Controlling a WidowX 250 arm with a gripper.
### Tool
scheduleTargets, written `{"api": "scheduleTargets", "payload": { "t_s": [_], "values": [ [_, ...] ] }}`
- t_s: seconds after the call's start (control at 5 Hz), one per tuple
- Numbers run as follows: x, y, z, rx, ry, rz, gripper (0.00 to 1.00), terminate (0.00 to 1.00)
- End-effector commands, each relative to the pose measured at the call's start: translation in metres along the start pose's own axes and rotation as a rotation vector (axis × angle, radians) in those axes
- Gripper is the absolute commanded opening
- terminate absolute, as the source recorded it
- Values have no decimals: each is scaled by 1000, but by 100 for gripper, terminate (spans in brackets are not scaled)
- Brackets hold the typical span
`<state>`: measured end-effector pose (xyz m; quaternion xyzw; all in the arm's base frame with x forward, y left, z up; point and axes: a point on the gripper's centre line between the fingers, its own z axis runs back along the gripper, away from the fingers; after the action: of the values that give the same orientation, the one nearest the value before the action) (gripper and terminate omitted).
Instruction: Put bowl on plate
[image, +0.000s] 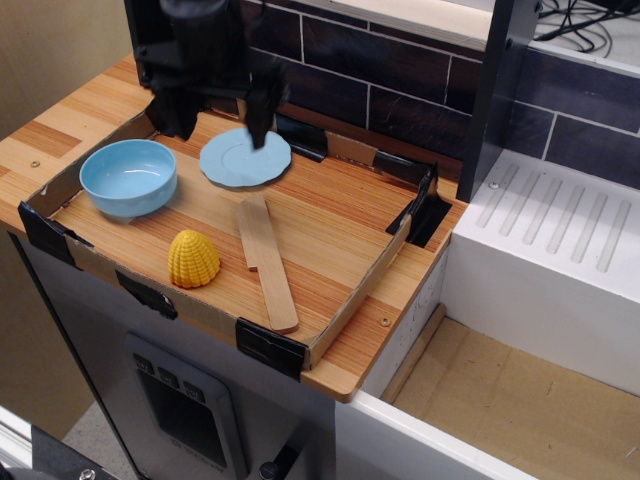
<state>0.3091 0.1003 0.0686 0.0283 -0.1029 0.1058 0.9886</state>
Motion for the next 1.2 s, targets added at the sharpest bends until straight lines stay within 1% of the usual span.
{"api": "scheduleTargets", "payload": {
  "t_s": [0.0,0.2,0.6,0.8,1.0],
  "values": [
    [-1,22,-16,12,15,-108,100,0],
    [-9,22,-17,20,3,-108,100,0],
    [-12,29,-31,60,10,-104,100,0],
    [-12,30,-29,65,-4,-104,100,0],
    [-11,32,-33,60,13,-95,100,0]
  ]
}}
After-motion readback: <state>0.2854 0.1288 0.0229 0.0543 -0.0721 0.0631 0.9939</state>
